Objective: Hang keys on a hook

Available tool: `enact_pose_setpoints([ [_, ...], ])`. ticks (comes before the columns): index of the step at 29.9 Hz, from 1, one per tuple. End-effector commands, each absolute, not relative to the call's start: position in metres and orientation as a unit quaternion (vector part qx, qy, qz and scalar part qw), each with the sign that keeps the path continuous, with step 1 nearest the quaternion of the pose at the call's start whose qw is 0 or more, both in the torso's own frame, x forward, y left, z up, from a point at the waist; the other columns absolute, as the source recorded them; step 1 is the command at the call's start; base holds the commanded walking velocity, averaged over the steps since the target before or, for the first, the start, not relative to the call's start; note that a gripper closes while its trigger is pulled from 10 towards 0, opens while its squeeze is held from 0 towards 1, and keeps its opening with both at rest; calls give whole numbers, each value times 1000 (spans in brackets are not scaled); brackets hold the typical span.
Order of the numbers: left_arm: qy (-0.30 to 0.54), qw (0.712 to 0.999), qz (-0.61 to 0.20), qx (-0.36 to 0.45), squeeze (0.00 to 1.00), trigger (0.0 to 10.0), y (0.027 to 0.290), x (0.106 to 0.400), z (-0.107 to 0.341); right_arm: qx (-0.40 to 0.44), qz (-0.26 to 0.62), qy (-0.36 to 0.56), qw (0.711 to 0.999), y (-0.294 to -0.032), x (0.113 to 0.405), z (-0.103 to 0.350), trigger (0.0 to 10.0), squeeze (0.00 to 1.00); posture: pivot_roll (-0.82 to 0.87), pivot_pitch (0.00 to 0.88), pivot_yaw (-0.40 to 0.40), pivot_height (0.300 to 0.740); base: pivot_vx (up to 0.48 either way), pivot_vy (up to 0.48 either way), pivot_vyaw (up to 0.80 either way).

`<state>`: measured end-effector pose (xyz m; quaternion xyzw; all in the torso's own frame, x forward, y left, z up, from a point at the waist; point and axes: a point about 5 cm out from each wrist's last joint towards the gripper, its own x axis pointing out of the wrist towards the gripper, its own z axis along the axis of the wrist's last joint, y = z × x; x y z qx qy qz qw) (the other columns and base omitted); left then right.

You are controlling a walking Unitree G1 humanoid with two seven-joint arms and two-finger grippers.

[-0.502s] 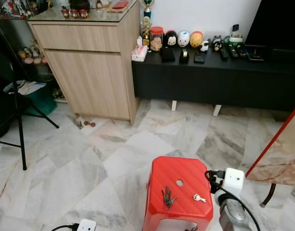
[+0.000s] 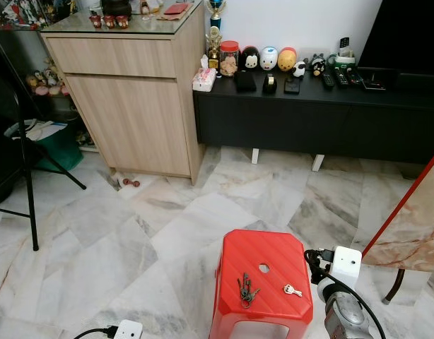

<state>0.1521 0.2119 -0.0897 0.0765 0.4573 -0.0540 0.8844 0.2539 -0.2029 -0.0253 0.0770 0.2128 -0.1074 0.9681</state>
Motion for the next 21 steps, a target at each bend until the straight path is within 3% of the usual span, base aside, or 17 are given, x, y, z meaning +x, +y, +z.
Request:
enact_pose_setpoints([
  [1,459,883,-56,81,0,10000,213,151,-90,73,-106,216,968,-203,256,-24,10000,0,26,0,-7,740,0,0,0],
  [7,459,883,-57,80,0,10000,213,150,-90,70,-101,224,967,-200,256,-26,10000,0,25,0,-8,740,0,0,0],
  [21,462,881,-57,80,0,10000,213,149,-91,67,-101,229,966,-199,255,-27,10000,0,29,0,-8,680,0,0,0],
])
